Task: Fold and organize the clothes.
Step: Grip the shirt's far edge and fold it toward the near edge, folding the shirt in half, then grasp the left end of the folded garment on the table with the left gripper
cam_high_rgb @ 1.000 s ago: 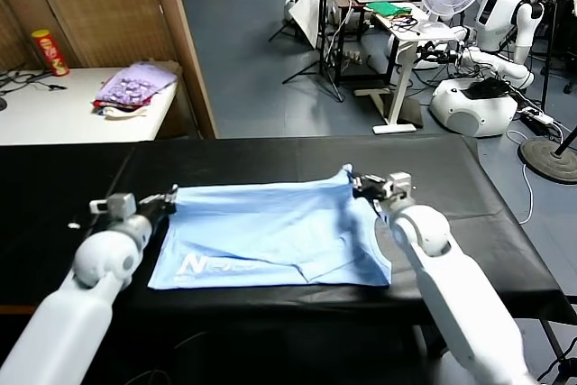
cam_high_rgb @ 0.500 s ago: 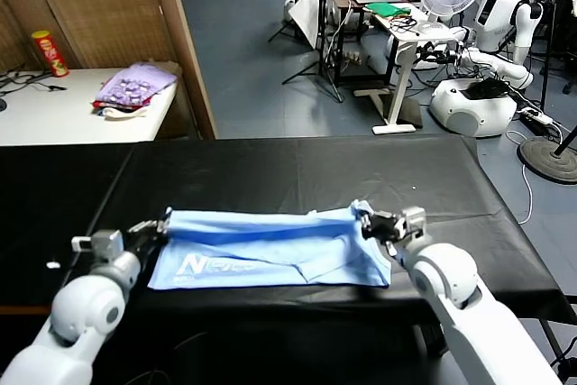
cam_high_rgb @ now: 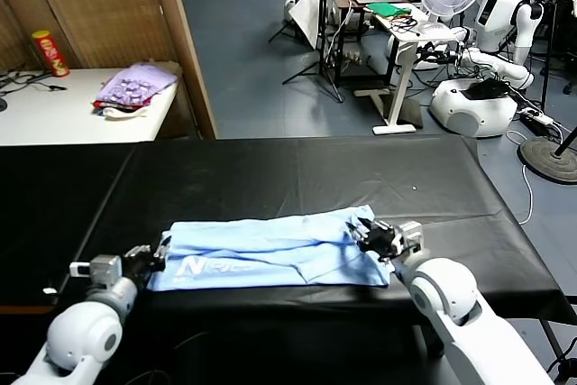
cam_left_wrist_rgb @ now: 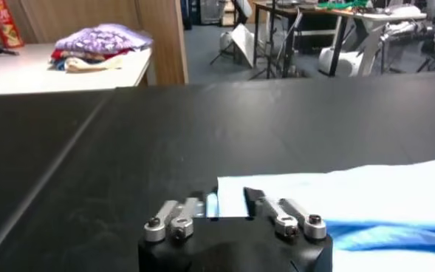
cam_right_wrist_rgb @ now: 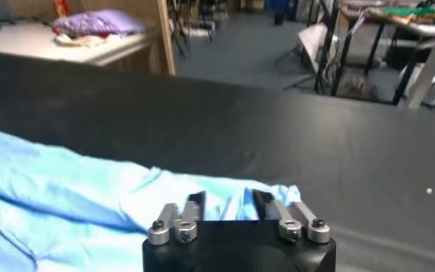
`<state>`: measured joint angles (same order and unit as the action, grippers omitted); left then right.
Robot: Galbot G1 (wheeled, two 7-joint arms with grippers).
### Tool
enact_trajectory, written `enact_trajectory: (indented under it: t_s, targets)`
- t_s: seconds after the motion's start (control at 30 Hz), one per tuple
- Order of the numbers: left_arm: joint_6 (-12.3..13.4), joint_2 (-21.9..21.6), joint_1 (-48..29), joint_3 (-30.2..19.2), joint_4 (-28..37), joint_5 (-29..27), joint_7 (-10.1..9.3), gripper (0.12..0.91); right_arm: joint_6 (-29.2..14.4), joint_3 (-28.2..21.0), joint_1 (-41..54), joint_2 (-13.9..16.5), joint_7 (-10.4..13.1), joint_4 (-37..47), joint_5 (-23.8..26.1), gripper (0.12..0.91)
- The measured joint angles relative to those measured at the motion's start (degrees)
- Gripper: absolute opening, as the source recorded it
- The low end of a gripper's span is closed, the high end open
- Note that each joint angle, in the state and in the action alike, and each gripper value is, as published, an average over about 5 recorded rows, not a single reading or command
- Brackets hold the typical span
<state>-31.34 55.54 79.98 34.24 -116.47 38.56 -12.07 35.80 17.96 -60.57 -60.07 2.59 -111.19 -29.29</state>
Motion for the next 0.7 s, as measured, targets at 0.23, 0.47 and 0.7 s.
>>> enact_trajectory:
  t_s: [0.23,0.47,0.7]
  targets:
    - [0.49,1.44,-4.78,-1.56,3.86,4.27,-0.69,0.794,-0.79,-1.06,2.95,-3.46,0.99,5.86,3.31,0.798]
    - [0.09,3.34,-9.10,-3.81,8.19,5.37,0.33,0.798,-1.66,-1.09,3.70,-5.93,2.22,10.15,3.72,0.778]
    - [0.70,4.82,-10.71,-5.18,11.94,4.71,1.00,0.775,-1.99,-1.26,4.12,-7.79,2.29,12.45,4.23,0.528]
